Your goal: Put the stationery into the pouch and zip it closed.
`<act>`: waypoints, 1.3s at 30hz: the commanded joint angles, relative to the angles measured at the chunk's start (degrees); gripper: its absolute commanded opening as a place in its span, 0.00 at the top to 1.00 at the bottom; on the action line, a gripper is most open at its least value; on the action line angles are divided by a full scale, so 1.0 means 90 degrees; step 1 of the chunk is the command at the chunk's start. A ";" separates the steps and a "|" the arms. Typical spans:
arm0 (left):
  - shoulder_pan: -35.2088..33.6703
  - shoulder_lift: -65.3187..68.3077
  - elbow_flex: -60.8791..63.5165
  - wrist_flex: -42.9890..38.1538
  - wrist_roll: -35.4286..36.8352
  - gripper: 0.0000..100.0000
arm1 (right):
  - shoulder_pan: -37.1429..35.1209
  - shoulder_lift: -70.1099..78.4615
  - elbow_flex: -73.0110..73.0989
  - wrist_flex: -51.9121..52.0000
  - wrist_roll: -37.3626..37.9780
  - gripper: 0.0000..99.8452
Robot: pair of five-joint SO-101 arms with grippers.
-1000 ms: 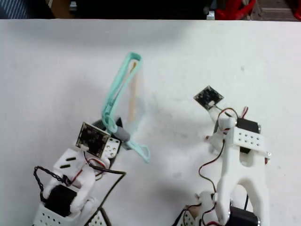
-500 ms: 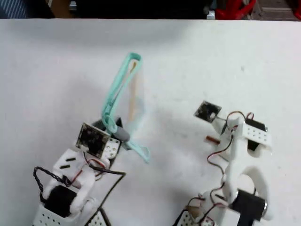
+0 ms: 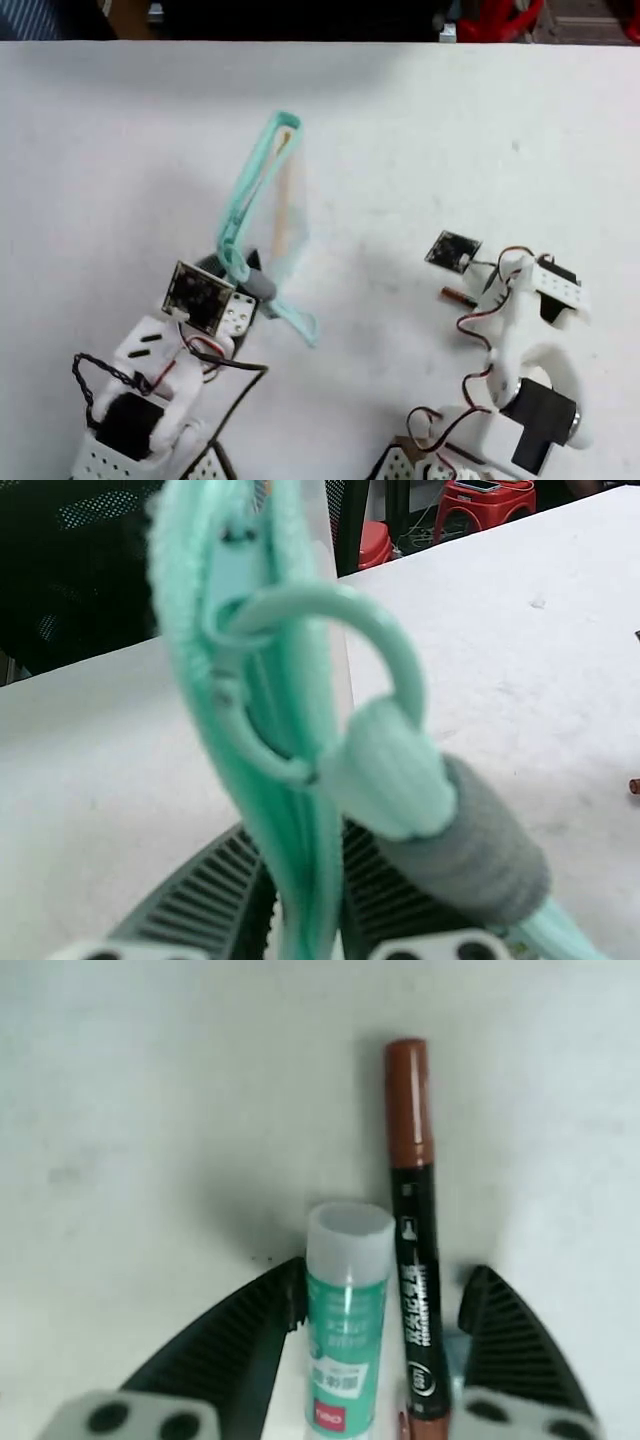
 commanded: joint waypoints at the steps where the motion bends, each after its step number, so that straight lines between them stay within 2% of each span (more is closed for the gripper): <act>1: -0.0015 -0.0015 -0.0039 -0.0156 -0.0068 0.97 | 0.0122 0.0054 -0.0020 -0.0063 0.0039 0.98; 2: -0.0015 -0.0015 -0.0039 -0.0156 -0.0068 0.97 | 0.0112 0.0044 -0.0020 -0.0073 0.0029 0.99; 4: -0.0015 -0.0015 -0.0039 -0.0156 -0.0068 0.97 | 0.0122 0.0044 -0.0039 -0.0151 0.0029 0.95; 9: -0.0015 -0.0015 -0.0039 -0.0156 -0.0068 0.97 | 0.0103 -0.0278 -0.0264 0.0044 -0.0078 0.98; 15: -0.0015 -0.0015 -0.0039 -0.0156 -0.0068 0.97 | -0.0190 -0.1753 -0.0547 0.0825 -0.0899 0.98; 23: -0.0015 -0.0015 -0.0039 -0.0156 -0.0068 0.97 | -0.1109 -0.3306 -0.0527 0.1138 -0.1778 0.98; 33: -0.0015 -0.0015 -0.0039 -0.0156 -0.0068 0.97 | -0.1871 -0.3697 -0.0625 0.1177 -0.2784 0.98; 39: -0.0015 -0.0015 -0.0039 -0.0156 -0.0068 0.97 | -0.1968 -0.3648 -0.1211 0.1197 -0.3556 0.98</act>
